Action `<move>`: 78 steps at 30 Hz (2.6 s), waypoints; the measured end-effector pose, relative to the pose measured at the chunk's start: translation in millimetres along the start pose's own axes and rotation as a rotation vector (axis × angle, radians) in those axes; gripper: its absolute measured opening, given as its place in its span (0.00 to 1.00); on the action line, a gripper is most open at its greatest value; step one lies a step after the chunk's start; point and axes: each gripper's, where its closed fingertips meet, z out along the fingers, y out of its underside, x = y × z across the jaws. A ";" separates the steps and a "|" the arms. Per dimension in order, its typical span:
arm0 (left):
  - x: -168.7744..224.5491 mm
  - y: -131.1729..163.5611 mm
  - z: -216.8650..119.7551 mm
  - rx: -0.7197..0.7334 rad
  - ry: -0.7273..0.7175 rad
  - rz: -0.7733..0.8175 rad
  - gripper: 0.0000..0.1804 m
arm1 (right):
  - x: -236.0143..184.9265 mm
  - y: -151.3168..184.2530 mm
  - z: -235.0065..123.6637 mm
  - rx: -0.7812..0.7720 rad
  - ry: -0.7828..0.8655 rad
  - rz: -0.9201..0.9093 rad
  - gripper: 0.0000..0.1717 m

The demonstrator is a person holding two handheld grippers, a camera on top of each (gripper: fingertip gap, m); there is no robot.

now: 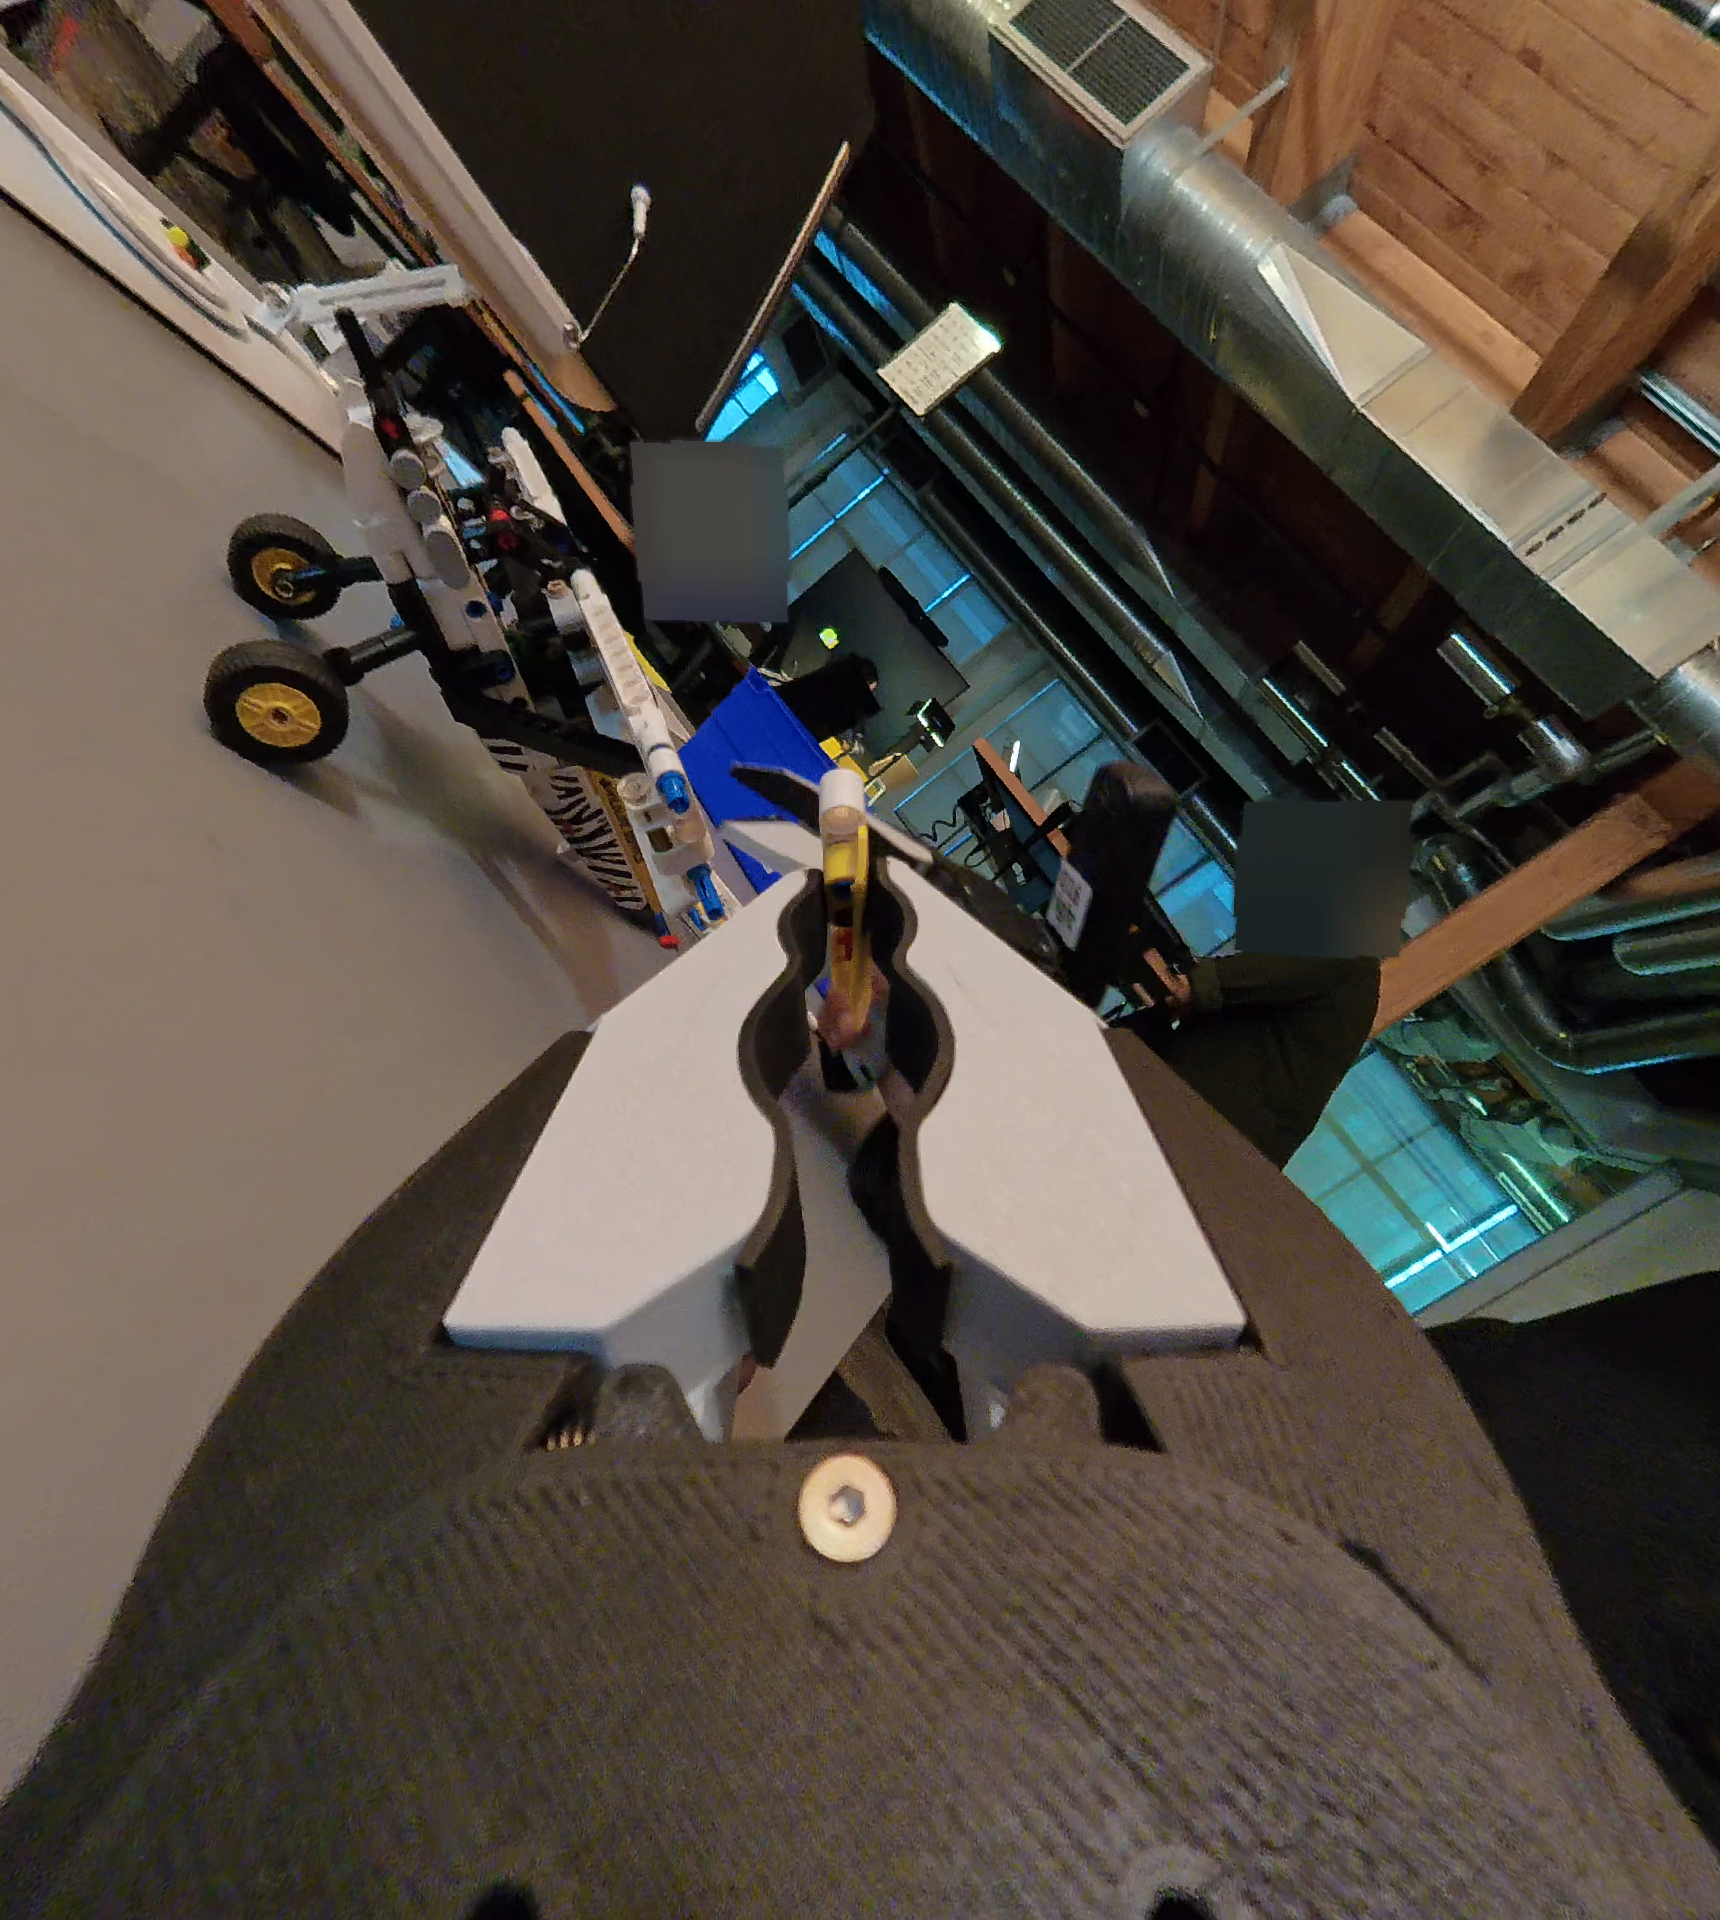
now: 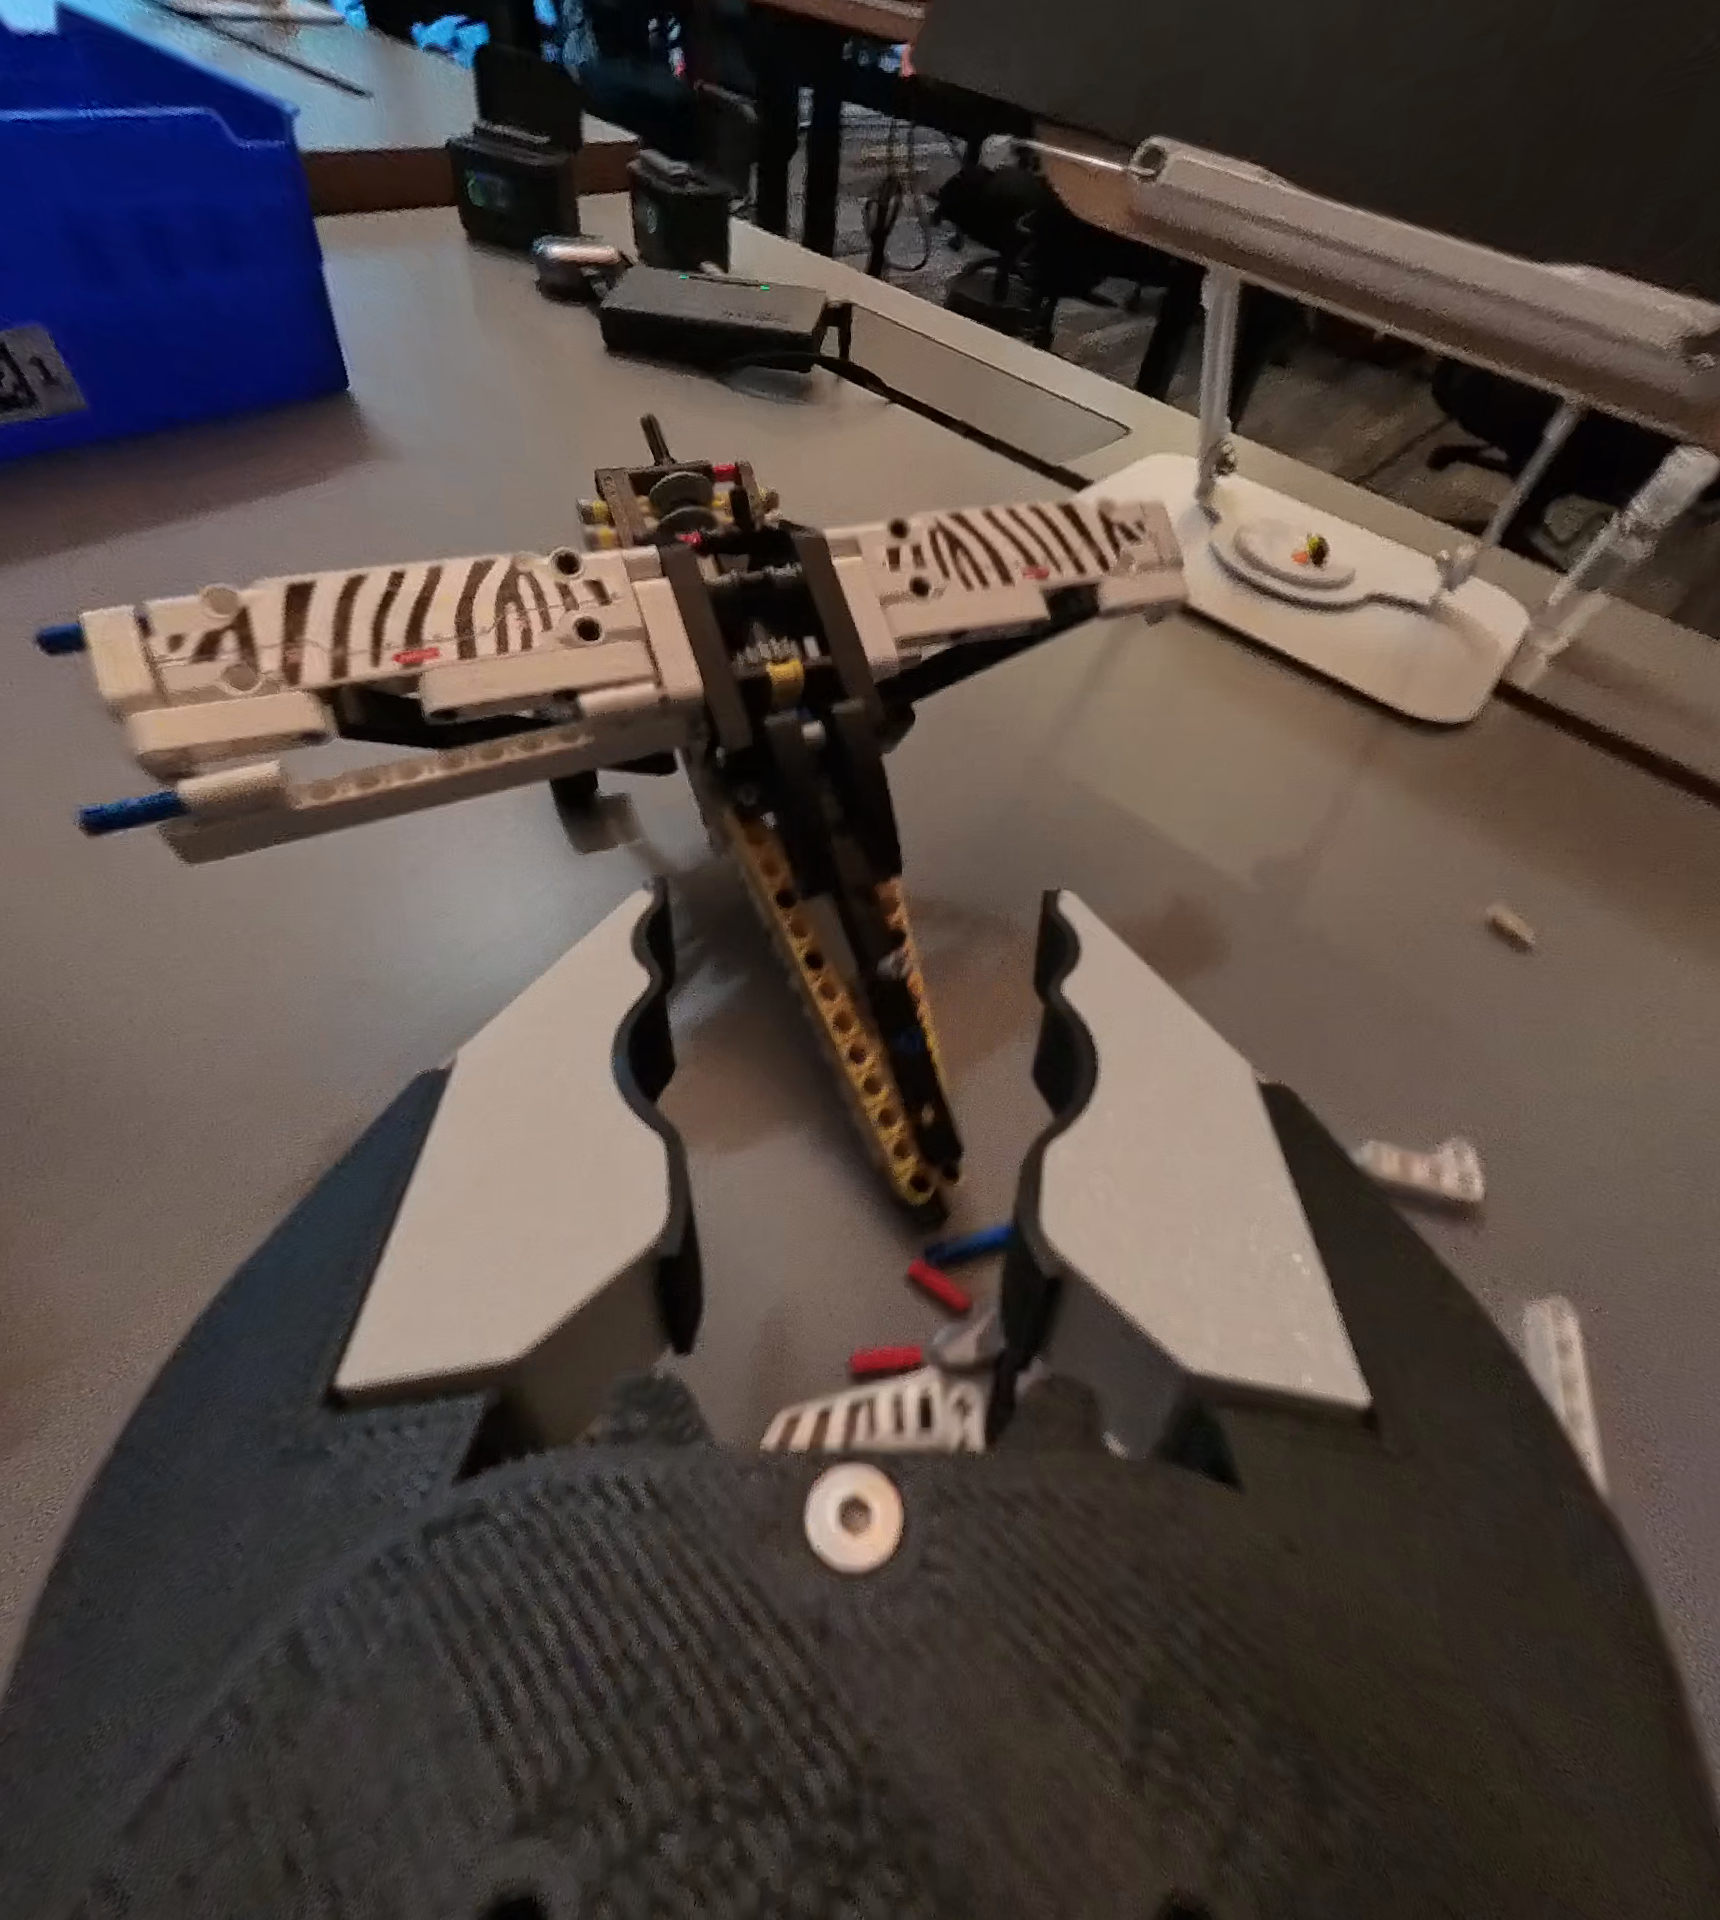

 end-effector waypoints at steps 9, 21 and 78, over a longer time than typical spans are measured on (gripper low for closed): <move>-0.6 -0.5 -16.9 0.043 -0.013 -0.009 0.03 | -13.6 1.4 51.3 -0.158 -0.264 -0.161 0.21; -3.4 -13.3 -35.8 0.103 0.011 0.029 0.03 | -31.4 -27.7 96.3 -0.105 -0.195 -0.164 0.19; -26.0 61.2 77.4 -0.319 -0.425 1.596 0.04 | -100.8 -22.8 -53.4 0.384 -0.362 -0.208 0.15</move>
